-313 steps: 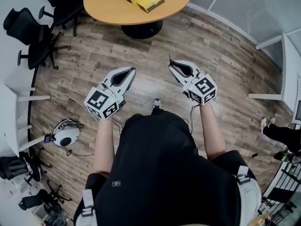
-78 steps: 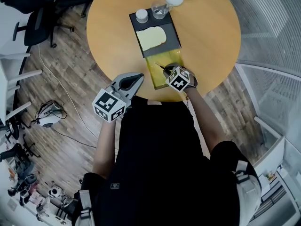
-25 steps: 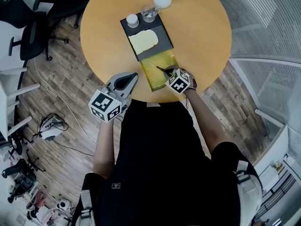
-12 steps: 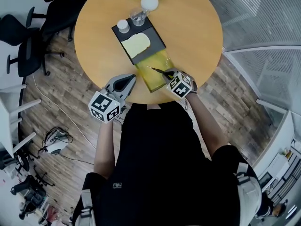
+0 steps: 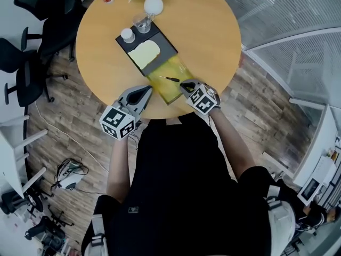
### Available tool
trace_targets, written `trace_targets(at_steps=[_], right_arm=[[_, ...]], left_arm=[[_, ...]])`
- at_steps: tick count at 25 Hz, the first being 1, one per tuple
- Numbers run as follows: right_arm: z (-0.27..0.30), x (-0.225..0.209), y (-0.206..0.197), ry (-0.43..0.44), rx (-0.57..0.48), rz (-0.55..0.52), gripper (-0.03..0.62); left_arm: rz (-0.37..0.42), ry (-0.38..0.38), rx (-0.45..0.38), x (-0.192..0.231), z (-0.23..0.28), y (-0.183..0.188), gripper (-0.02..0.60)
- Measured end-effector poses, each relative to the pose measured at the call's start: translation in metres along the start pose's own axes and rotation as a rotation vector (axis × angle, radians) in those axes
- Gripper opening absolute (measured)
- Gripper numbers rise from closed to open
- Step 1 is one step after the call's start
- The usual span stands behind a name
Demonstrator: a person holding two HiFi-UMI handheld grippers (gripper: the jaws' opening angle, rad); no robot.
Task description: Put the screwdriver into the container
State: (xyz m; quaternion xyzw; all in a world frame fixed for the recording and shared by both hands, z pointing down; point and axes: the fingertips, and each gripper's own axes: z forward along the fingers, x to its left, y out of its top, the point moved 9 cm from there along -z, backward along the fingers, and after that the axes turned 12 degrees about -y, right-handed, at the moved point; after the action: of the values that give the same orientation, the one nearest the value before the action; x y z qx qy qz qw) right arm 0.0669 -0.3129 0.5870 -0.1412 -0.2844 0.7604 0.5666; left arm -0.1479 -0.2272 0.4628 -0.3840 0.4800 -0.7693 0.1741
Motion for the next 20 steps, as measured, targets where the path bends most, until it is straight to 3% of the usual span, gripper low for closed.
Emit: trace_targets(at_steps=[5, 12, 20], right_arm=[[-0.014, 0.005, -0.001, -0.039, -0.025, 0.035, 0.005], [-0.026, 0.025, -0.01, -0.008, -0.142, 0.127, 0.005], [-0.035, 0.042, -0.011, -0.107, -0.161, 0.191, 0.005]], left_arm=[[0.014, -0.045, 0.011, -0.001, 0.004, 0.002, 0.003], [0.032, -0.105, 0.03, -0.004, 0.002, 0.001, 0.003], [0.061, -0.179, 0.044, -0.005, -0.006, 0.004, 0.003]])
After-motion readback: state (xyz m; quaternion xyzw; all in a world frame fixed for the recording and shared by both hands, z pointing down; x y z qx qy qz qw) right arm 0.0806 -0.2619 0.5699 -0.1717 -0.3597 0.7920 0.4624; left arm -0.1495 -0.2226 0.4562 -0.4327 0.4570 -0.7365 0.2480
